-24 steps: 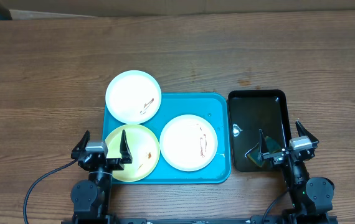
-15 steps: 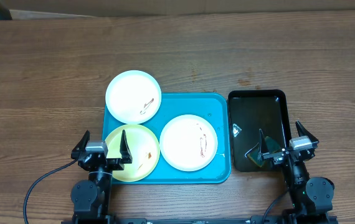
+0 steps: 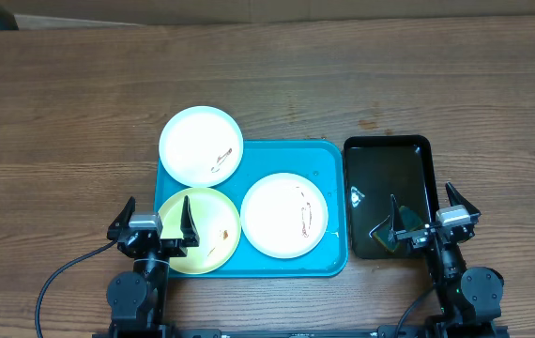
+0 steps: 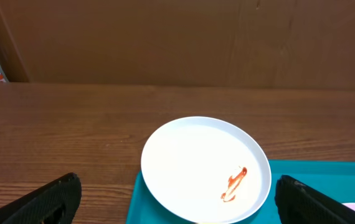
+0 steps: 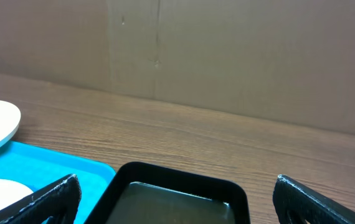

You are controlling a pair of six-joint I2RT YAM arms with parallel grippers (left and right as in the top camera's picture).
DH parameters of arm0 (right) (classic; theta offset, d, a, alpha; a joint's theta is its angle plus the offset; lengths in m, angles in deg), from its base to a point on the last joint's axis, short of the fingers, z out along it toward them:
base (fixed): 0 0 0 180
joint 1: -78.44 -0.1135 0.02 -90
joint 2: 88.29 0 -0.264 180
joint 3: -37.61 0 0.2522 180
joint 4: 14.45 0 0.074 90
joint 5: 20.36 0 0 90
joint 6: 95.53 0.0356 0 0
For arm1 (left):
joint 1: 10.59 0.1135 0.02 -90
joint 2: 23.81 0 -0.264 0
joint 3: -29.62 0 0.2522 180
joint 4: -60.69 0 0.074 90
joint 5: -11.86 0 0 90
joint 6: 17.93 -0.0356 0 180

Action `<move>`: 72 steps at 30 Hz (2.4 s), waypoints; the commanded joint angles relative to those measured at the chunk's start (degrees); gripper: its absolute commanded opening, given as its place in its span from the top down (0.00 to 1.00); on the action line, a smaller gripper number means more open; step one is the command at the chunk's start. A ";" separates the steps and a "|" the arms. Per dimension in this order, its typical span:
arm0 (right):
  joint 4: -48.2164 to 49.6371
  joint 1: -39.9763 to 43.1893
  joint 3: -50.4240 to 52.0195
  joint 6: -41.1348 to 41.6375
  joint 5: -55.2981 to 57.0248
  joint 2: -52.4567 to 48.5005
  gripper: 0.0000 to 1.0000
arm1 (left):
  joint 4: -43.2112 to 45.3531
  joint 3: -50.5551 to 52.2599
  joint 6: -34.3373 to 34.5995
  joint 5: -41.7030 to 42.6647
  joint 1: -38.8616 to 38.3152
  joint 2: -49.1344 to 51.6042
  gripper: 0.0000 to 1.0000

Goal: Clean dirty plates on tray and stack at the side
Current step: 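Move the left gripper toward the upper-right white plate on the blue tray, then grasp the rim of the right white plate with the left gripper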

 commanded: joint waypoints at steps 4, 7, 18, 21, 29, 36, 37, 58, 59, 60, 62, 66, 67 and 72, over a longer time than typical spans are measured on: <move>0.17 0.22 0.59 -0.15 -0.33 0.57 0.00 | 0.04 0.22 -1.09 -0.46 0.63 -0.26 0.00; 0.17 0.22 0.59 -0.15 -0.33 0.57 0.00 | 0.04 0.22 -1.09 -0.46 0.63 -0.26 0.00; 0.17 0.22 0.59 -0.15 -0.33 0.57 0.00 | 0.04 0.22 -1.09 -0.48 0.63 -0.26 0.00; 0.17 0.22 0.59 -0.15 -0.33 0.57 0.00 | 0.04 0.22 -1.09 -0.48 0.63 -0.26 0.00; 0.20 0.22 0.59 -0.15 -0.33 0.57 0.00 | 0.04 0.22 -1.09 -0.46 0.63 -0.26 0.00; 0.17 0.22 0.59 -0.15 -0.33 0.57 0.00 | 0.04 0.22 -1.09 -0.48 0.63 -0.26 0.00; 0.17 0.22 0.59 -0.15 -0.33 0.57 0.00 | 0.04 0.22 -1.11 -0.55 0.63 -0.26 0.00; 0.20 0.22 0.59 -0.15 -0.33 0.57 0.00 | -8.35 -26.16 10.75 8.26 0.59 10.67 0.00; 0.17 0.22 0.59 -0.15 -0.33 0.57 0.00 | -11.41 -30.93 10.73 12.11 0.59 14.34 0.00; 0.17 0.22 0.59 -0.15 -0.33 0.55 0.00 | -15.50 -36.04 10.73 16.17 0.59 18.27 0.00; 0.20 0.22 0.59 -0.15 -0.33 0.57 0.00 | -25.66 -46.58 10.73 23.91 0.57 26.38 0.00; 0.17 0.22 0.59 -0.15 -0.33 0.57 0.00 | -50.93 -70.38 8.81 30.64 0.57 44.13 0.00; 0.20 0.22 0.59 -0.15 -0.33 0.57 0.00 | -56.68 -75.95 8.28 30.25 0.59 48.22 0.00; 0.20 0.22 0.59 -0.15 -0.33 0.57 0.00 | -69.33 -93.07 7.56 31.78 0.57 61.88 0.00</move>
